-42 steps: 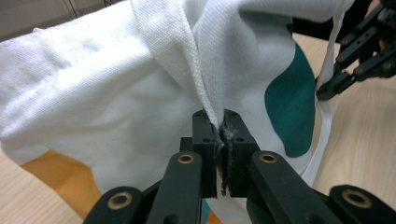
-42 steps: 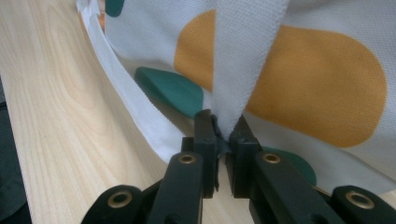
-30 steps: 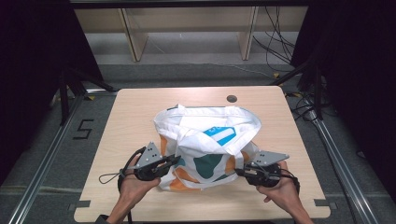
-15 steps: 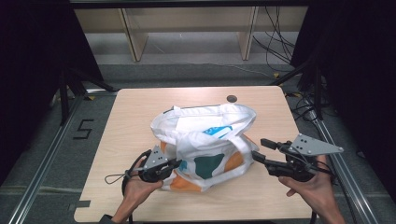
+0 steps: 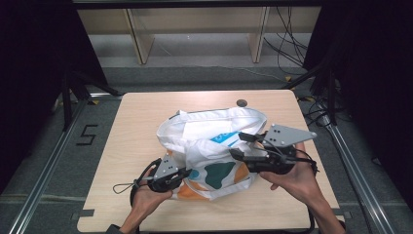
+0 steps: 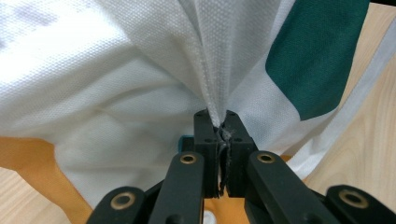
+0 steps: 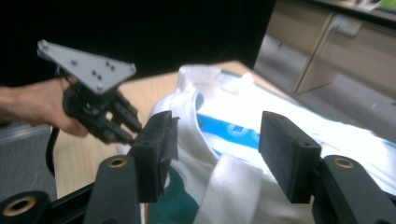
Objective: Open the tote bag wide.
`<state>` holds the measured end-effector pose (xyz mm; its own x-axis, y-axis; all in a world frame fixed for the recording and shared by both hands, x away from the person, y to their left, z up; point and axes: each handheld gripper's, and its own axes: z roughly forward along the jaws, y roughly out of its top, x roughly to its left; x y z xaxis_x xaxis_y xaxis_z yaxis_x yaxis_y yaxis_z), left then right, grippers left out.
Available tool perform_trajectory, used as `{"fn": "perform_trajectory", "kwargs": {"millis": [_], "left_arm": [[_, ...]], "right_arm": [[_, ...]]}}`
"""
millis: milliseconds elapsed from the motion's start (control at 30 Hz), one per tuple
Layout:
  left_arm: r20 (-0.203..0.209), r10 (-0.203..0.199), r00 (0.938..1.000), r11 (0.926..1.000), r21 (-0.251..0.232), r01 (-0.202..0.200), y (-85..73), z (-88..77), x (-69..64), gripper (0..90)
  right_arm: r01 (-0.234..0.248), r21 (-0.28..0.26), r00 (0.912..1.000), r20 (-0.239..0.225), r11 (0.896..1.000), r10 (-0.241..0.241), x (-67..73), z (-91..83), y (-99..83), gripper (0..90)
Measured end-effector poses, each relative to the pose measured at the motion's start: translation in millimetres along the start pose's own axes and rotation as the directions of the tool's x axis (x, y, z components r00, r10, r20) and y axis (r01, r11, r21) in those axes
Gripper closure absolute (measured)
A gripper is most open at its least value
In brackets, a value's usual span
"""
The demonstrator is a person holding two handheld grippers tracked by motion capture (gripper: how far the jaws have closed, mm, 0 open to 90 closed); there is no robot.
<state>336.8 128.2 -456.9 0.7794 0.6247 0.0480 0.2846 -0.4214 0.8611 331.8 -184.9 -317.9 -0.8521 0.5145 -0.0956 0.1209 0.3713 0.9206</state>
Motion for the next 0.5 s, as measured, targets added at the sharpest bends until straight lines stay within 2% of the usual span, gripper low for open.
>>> {"fn": "perform_trajectory", "kwargs": {"millis": [33, 67, 100, 133, 167, 200, 233, 300, 333, 400, 467, 500], "left_arm": [[0.003, 0.021, 0.9998, 0.9997, 0.014, -0.021, 0.3, -0.8, 1.3, 86.5], [-0.001, -0.004, 1.0000, 1.0000, -0.003, 0.004, -0.1, 0.4, -0.3, 86.5], [-0.005, 0.000, 1.0000, 1.0000, -0.003, 0.000, -0.1, 0.3, -0.2, 86.5], [-0.007, 0.002, 1.0000, 1.0000, -0.004, -0.002, -0.2, 0.2, -0.3, 86.4], [-0.008, 0.003, 1.0000, 1.0000, -0.004, -0.003, -0.3, 0.2, -0.4, 86.4], [0.001, -0.004, 1.0000, 1.0000, 0.001, 0.004, -0.6, 1.0, -0.6, 86.4], [-0.002, 0.017, 0.9999, 0.9997, 0.020, -0.017, -0.5, 0.5, 1.0, 86.4], [-0.002, -0.007, 1.0000, 0.9999, 0.008, 0.007, -2.3, 4.9, 0.6, 86.4], [-0.005, -0.008, 1.0000, 0.9999, 0.011, 0.008, -3.4, 5.6, 1.7, 86.3], [-0.004, -0.003, 1.0000, 0.9999, 0.016, 0.003, -6.3, 8.5, 2.7, 86.3], [-0.007, 0.005, 1.0000, 0.9993, 0.037, -0.005, -9.7, 11.6, 1.0, 86.3], [-0.011, 0.039, 0.9992, 0.9978, 0.053, -0.039, -11.3, 13.0, 0.7, 86.3]], "right_arm": [[0.013, 0.027, 0.9998, -0.019, 1.000, -0.012, -2.1, 2.7, 1.2, 48.8], [0.036, 0.040, 0.9993, -0.008, 0.999, -0.036, -3.9, 6.8, 1.4, 54.3], [0.051, 0.068, 0.9981, -0.037, 0.996, -0.048, -4.8, 10.5, 0.3, 67.0], [0.080, 0.080, 0.9951, -0.063, 0.994, -0.075, -4.9, 11.7, -1.0, 73.4], [0.084, 0.103, 0.9938, -0.082, 0.991, -0.075, -1.8, 10.9, -2.5, 86.9], [0.104, 0.107, 0.9895, -0.111, 0.989, -0.092, 0.4, 9.8, -3.5, 87.6], [0.142, 0.130, 0.9858, -0.107, 0.981, -0.129, 8.3, 7.9, -6.2, 89.4], [0.160, 0.165, 0.9822, -0.124, 0.973, -0.141, 16.3, 9.6, -11.9, 89.8], [0.171, 0.202, 0.9795, -0.141, 0.964, -0.144, 22.0, 14.6, -19.9, 89.8], [0.169, 0.245, 0.9795, -0.150, 0.955, -0.135, 27.3, 24.4, -34.9, 89.8], [0.151, 0.254, 0.9809, -0.158, 0.955, -0.113, 28.9, 32.7, -47.5, 89.9], [0.145, 0.264, 0.9824, -0.153, 0.954, -0.107, 29.8, 35.6, -52.3, 89.9]]}}
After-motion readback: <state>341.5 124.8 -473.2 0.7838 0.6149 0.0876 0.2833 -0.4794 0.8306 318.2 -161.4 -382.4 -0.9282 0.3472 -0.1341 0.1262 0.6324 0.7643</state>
